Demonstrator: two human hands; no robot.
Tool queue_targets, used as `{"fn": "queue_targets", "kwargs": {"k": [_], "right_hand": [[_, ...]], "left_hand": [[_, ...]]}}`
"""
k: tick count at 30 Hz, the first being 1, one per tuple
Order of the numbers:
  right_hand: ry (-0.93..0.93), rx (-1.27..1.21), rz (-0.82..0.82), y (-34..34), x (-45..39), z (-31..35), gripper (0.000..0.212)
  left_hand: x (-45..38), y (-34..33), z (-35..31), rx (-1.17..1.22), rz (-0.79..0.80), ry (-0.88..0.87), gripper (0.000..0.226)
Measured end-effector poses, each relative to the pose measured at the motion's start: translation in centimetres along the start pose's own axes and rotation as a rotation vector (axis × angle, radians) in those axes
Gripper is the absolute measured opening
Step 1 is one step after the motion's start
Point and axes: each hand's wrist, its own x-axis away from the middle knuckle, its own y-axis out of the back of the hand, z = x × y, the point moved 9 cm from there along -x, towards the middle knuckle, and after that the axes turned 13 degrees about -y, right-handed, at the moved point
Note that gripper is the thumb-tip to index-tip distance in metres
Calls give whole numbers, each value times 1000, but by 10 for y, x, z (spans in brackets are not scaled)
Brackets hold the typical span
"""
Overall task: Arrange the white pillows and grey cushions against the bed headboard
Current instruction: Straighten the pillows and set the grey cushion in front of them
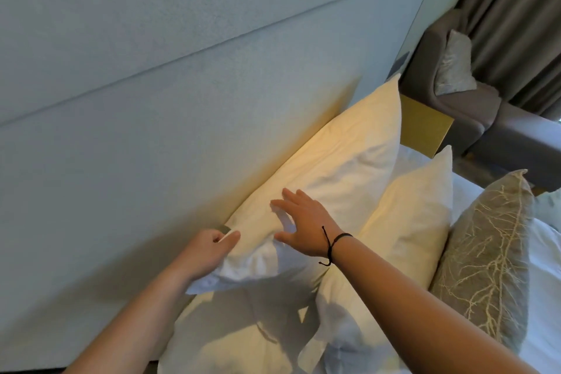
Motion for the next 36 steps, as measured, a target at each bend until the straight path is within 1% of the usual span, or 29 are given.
{"fn": "queue_targets", "kwargs": {"k": [4, 6, 8, 11, 14, 16, 21, 24, 27, 29, 31, 34, 36], "right_hand": [[44, 60, 48, -9, 0, 12, 67], [47, 61, 45, -10, -1, 13, 67], [52, 57, 36, -8, -2, 15, 65], [58, 45, 33, -8, -2, 16, 65], [52, 42, 26, -9, -1, 15, 68], [38, 30, 26, -10, 0, 14, 71], [25, -17, -9, -7, 2, 18, 81], [18, -28, -13, -5, 3, 17, 82], [-27, -57, 19, -6, 4, 3, 82], [-88, -115, 35, -5, 5, -15, 84], [-163, -180, 42, -3, 6, -35, 86], [-289, -346, 51, 0, 8, -62, 88], [-368, -498, 39, 4, 10, -79, 85]], "left_hand": [[18, 14, 13, -24, -154, 40, 44], [25, 25, 19, -37, -237, 67, 43], [29, 35, 22, -15, -301, 71, 34], [33, 41, 22, 36, -309, 58, 23], [38, 44, 19, 23, -291, 28, 19], [42, 48, 17, -27, -294, 12, 19], [52, 83, 4, -251, -430, -29, 24], [54, 89, -1, -389, -452, -23, 24], [48, 84, -5, -563, -420, -22, 20], [36, 80, -8, -658, -354, -10, 20], [18, 72, -16, -690, -287, -49, 24], [-21, 45, -36, -602, -164, -160, 29], [-55, 18, -47, -417, -29, -171, 29]]}}
